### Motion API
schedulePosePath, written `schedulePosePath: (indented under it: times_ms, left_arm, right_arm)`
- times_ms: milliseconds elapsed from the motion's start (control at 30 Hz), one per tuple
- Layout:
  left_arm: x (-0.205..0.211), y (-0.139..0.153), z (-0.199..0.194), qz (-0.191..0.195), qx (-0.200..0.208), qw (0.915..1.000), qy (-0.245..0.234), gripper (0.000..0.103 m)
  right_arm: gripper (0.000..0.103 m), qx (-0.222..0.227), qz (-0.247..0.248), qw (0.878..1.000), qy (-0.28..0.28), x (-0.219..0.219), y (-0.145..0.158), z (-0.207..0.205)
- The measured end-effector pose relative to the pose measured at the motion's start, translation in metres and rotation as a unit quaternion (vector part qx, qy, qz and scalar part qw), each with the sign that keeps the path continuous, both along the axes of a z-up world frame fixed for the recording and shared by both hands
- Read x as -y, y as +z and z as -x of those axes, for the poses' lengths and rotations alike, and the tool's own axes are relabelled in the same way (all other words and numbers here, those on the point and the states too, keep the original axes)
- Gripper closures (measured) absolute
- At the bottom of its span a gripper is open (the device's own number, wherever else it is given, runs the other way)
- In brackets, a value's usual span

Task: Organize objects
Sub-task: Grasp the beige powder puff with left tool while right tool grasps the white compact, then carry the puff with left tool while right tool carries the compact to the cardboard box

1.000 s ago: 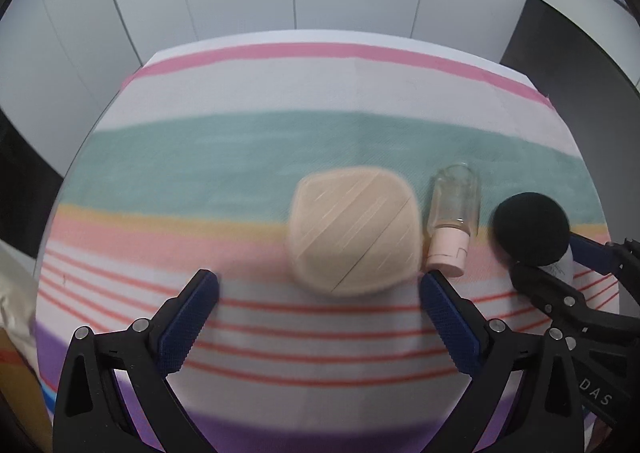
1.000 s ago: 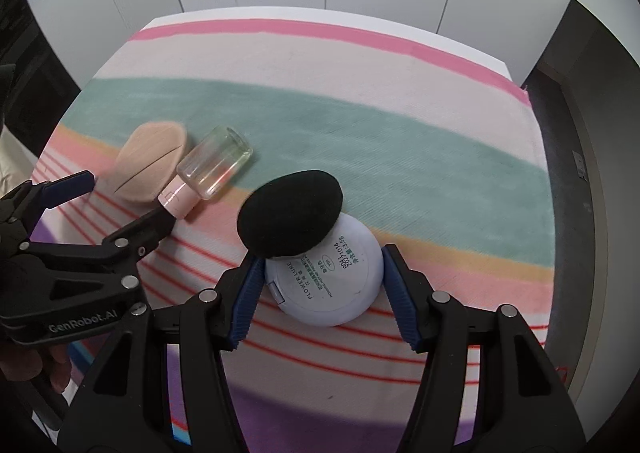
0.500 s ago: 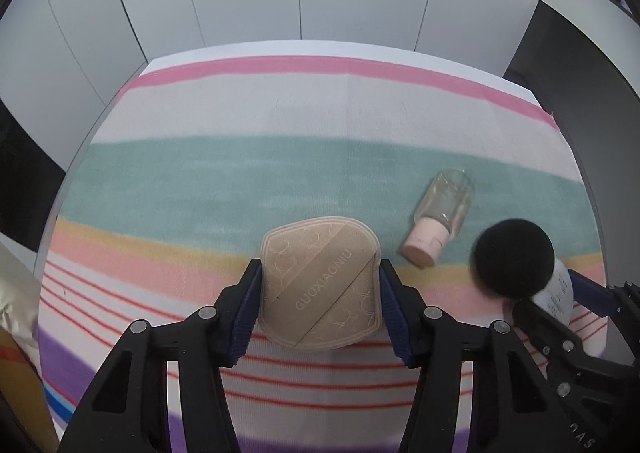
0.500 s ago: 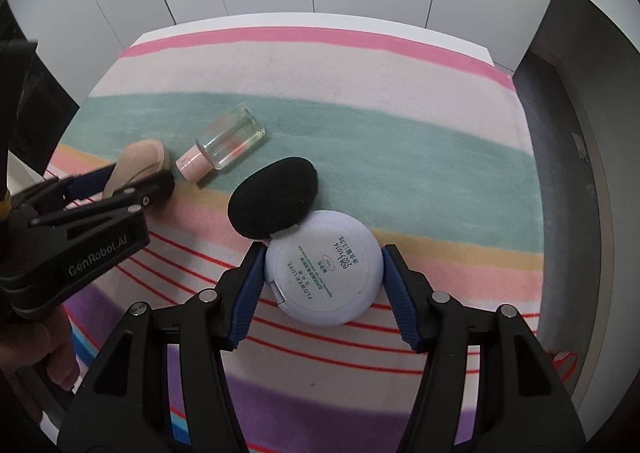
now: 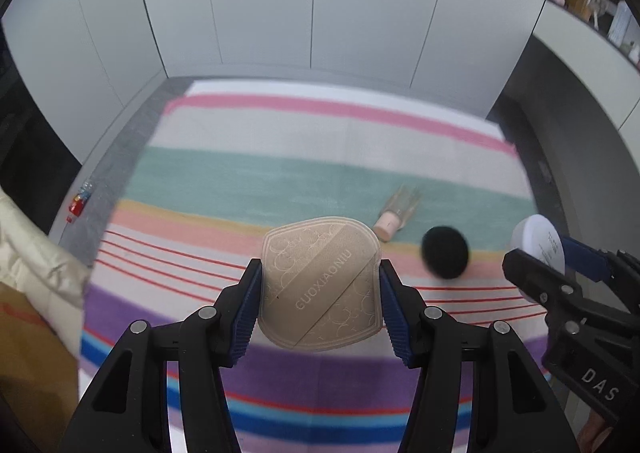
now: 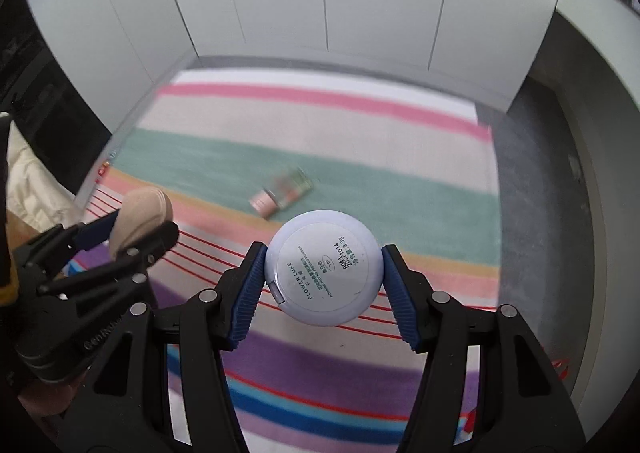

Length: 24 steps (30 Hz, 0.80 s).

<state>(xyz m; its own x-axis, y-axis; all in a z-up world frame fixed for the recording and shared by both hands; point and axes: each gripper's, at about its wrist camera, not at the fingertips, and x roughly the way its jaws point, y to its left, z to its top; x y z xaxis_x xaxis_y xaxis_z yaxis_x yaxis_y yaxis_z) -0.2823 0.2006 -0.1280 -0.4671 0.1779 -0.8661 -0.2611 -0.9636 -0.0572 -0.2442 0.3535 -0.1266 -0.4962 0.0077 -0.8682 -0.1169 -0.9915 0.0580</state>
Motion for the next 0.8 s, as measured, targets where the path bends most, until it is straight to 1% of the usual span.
schedulePosePath:
  times_ms: [133,200,267,367,500,633,733,800]
  left_arm:
    - [0.016,0.044,-0.021,-0.021,-0.023,0.9995,0.011,0.046]
    - [0.025,0.062,-0.035,-0.032,-0.035,0.9988,0.015,0.046]
    - [0.032,0.073,-0.048,-0.035,-0.043,0.9983,0.018,0.046]
    - [0.044,0.091,-0.067,-0.042,-0.057,0.9972,0.024,0.046]
    - [0.062,0.109,-0.086,-0.056,-0.077,0.995,0.032,0.046]
    - [0.079,0.126,-0.091,-0.059,-0.1,0.9926,0.036,0.046]
    - [0.095,0.137,-0.093,-0.054,-0.123,0.9901,0.042,0.046]
    - [0.105,0.142,-0.094,-0.047,-0.133,0.9889,0.047,0.046]
  right_arm:
    - [0.043,-0.017,-0.008,1.0,0.018,0.015,0.037,-0.019]
    - [0.043,-0.023,0.009,0.999,0.02,0.019,0.052,-0.032]
    - [0.043,-0.03,0.022,0.999,0.013,0.022,0.065,-0.046]
    - [0.043,-0.033,0.029,0.999,0.022,0.033,0.081,-0.059]
    - [0.043,-0.056,0.011,0.997,0.047,0.051,0.104,-0.068]
    - [0.043,-0.074,0.003,0.995,0.068,0.07,0.116,-0.07]
    - [0.043,-0.077,0.003,0.994,0.08,0.08,0.118,-0.066]
    - [0.043,-0.074,0.013,0.994,0.081,0.085,0.119,-0.061]
